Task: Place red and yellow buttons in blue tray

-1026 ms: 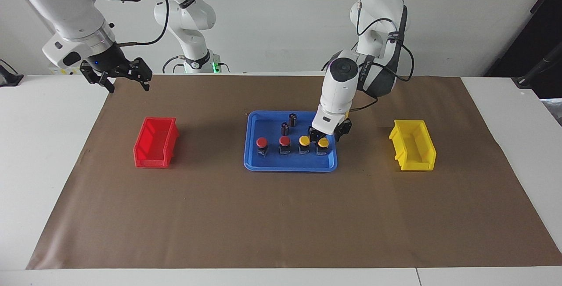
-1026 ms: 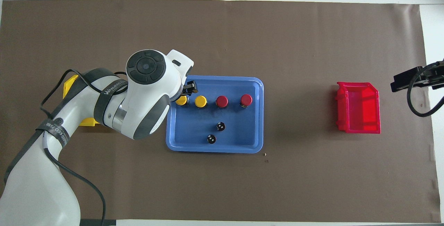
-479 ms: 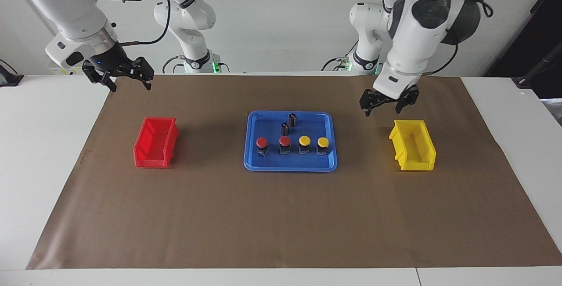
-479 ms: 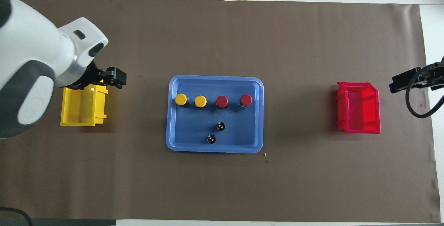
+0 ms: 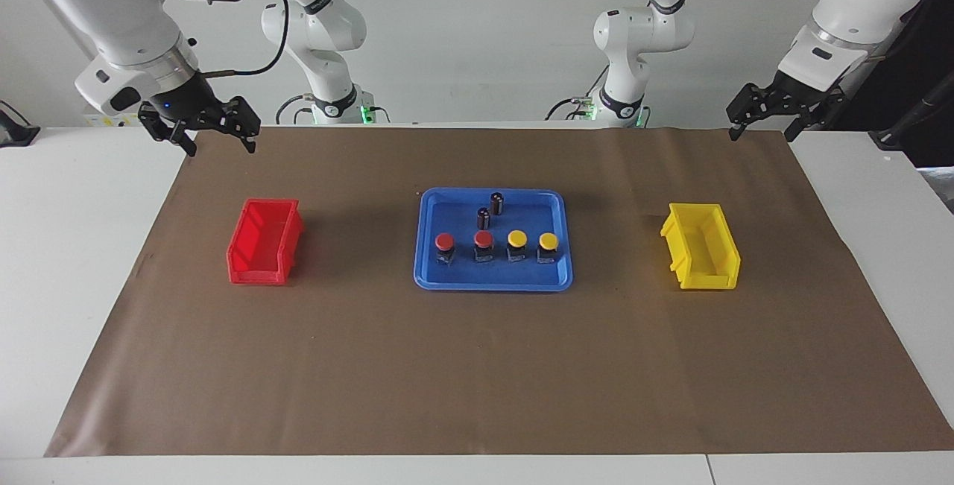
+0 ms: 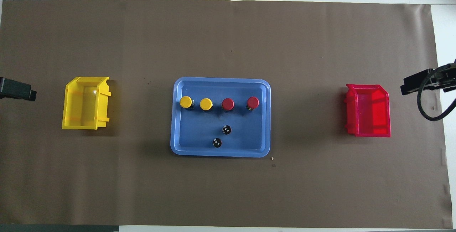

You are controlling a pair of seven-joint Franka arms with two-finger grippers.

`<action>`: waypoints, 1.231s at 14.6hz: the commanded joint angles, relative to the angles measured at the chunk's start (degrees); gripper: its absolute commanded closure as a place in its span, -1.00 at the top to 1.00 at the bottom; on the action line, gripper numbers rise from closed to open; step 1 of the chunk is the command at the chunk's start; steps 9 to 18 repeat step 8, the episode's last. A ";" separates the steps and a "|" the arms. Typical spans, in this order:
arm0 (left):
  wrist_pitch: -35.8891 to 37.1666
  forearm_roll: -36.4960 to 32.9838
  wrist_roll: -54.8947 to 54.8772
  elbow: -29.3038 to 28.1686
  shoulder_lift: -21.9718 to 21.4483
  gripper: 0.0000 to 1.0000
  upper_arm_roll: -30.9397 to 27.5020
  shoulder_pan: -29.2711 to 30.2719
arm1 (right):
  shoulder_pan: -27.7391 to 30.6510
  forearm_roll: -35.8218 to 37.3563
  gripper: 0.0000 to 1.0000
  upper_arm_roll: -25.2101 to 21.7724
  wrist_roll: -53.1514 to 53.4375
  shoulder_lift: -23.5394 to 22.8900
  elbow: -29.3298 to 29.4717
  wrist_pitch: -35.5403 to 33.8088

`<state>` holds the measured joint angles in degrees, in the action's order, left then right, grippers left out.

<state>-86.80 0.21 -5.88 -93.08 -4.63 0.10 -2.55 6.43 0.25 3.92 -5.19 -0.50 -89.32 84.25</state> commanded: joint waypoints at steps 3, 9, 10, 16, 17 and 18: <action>-2.32 1.46 -0.89 1.33 1.82 1.00 1.13 0.01 | 0.24 0.19 1.00 0.21 0.80 0.23 0.20 0.39; -4.69 1.20 -1.06 -1.92 1.47 1.00 1.31 -0.35 | 0.25 0.10 1.00 0.21 0.71 0.14 0.29 0.39; -4.69 1.20 -1.06 -1.92 1.47 1.00 1.31 -0.35 | 0.25 0.10 1.00 0.21 0.71 0.14 0.29 0.39; -4.69 1.20 -1.06 -1.92 1.47 1.00 1.31 -0.35 | 0.25 0.10 1.00 0.21 0.71 0.14 0.29 0.39; -4.69 1.20 -1.06 -1.92 1.47 1.00 1.31 -0.35 | 0.25 0.10 1.00 0.21 0.71 0.14 0.29 0.39; -4.69 1.20 -1.06 -1.92 1.47 1.00 1.31 -0.35 | 0.25 0.10 1.00 0.21 0.71 0.14 0.29 0.39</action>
